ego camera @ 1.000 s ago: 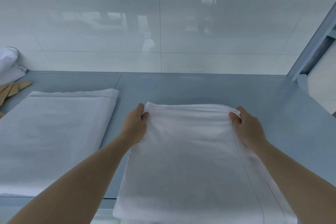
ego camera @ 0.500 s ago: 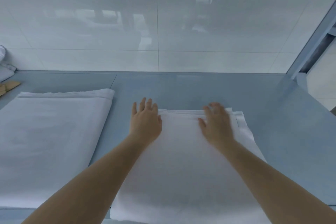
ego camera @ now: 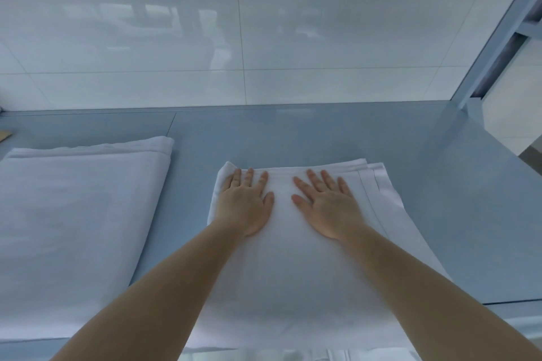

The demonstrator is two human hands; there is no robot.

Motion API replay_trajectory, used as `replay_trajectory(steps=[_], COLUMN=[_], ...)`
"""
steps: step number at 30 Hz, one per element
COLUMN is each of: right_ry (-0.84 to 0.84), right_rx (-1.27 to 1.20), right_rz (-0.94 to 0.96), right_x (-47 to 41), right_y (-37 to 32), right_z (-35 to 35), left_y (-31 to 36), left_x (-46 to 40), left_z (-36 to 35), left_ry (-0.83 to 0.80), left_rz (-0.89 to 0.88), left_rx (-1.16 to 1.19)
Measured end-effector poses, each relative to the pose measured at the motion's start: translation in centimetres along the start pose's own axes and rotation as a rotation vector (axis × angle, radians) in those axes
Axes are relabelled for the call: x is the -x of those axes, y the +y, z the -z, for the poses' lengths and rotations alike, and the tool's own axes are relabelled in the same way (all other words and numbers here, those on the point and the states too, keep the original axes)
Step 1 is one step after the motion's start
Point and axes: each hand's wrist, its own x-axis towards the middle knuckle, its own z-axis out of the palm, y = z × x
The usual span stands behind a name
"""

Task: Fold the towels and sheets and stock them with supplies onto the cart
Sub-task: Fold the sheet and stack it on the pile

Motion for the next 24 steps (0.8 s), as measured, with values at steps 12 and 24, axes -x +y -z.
replay_trajectory(steps=[12,24], right_ry=[-0.015,-0.081], right_rx=[-0.026,0.044], right_rz=[-0.320,-0.215], right_x=[2.9,12.1], right_y=[5.0,-2.0], right_z=[0.6,-1.4], left_y=[-1.3,2.0], left_x=[-0.4,6.2], left_z=[-0.1,0.9], left_ry=[-0.045,-0.121], left_rz=[0.075,0.053], left_rx=[-0.059,-0.019])
